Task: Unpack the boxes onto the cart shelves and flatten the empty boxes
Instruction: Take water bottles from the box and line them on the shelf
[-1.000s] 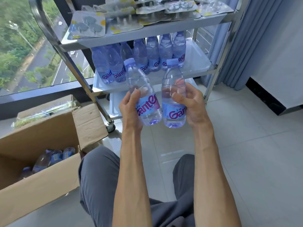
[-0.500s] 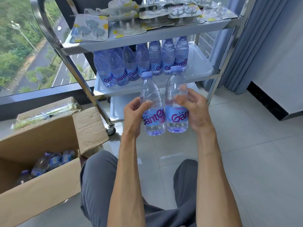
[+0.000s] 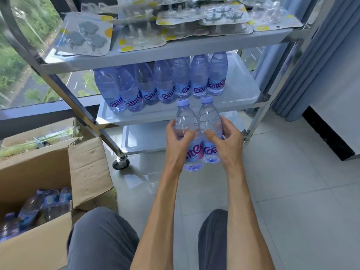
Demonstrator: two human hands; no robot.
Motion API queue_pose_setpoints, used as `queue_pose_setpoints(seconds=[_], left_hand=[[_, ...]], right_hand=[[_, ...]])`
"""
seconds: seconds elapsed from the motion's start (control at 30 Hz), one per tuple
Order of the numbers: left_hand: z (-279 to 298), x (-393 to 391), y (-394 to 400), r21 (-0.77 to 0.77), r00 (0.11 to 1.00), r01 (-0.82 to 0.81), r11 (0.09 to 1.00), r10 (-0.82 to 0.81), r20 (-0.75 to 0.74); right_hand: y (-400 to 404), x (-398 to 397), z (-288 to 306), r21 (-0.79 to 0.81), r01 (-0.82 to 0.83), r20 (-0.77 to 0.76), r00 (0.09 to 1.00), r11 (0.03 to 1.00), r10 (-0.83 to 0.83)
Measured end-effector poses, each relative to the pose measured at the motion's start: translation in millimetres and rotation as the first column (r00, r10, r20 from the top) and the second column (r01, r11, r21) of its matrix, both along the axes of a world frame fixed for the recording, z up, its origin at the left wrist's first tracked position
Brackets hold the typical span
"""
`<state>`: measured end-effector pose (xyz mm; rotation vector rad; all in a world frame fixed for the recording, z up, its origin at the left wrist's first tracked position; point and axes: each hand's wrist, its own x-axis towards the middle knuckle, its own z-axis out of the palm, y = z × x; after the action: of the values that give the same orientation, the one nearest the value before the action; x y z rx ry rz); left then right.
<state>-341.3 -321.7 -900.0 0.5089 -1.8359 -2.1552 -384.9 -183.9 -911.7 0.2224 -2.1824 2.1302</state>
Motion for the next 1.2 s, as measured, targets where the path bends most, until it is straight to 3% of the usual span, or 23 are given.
queue_pose_setpoints(seconds=[0.13,0.3,0.47,0.6,1.2], left_hand=[[2.5,-47.4,-8.4,-0.147,0.999,0.001,0.989,-0.006,-0.034],[6.5,-106.8,-15.2,-0.288,0.993,-0.108,0.952,0.087,-0.086],[13.1,-151.8,-13.0,-0.359,0.986,-0.163,0.919,0.135,-0.103],[15.0,-167.6,-4.3,-0.447,0.986,-0.147,0.882,0.093,-0.142],[3.0,-176.9,6.3,-0.461,0.963,-0.238,0.855,0.148,-0.223]], right_hand=[[6.7,-46.9,-2.7,-0.033,0.016,-0.003,1.000,0.999,-0.016],[2.5,-112.8,4.9,-0.060,0.117,-0.008,0.993,0.991,-0.118],[0.1,-162.9,14.2,0.078,0.186,-0.097,0.979,0.979,-0.178],[-1.9,-178.6,9.5,0.068,0.184,-0.142,0.975,0.981,-0.173],[-15.9,-197.5,-0.8,0.007,0.206,-0.152,0.967,0.978,-0.203]])
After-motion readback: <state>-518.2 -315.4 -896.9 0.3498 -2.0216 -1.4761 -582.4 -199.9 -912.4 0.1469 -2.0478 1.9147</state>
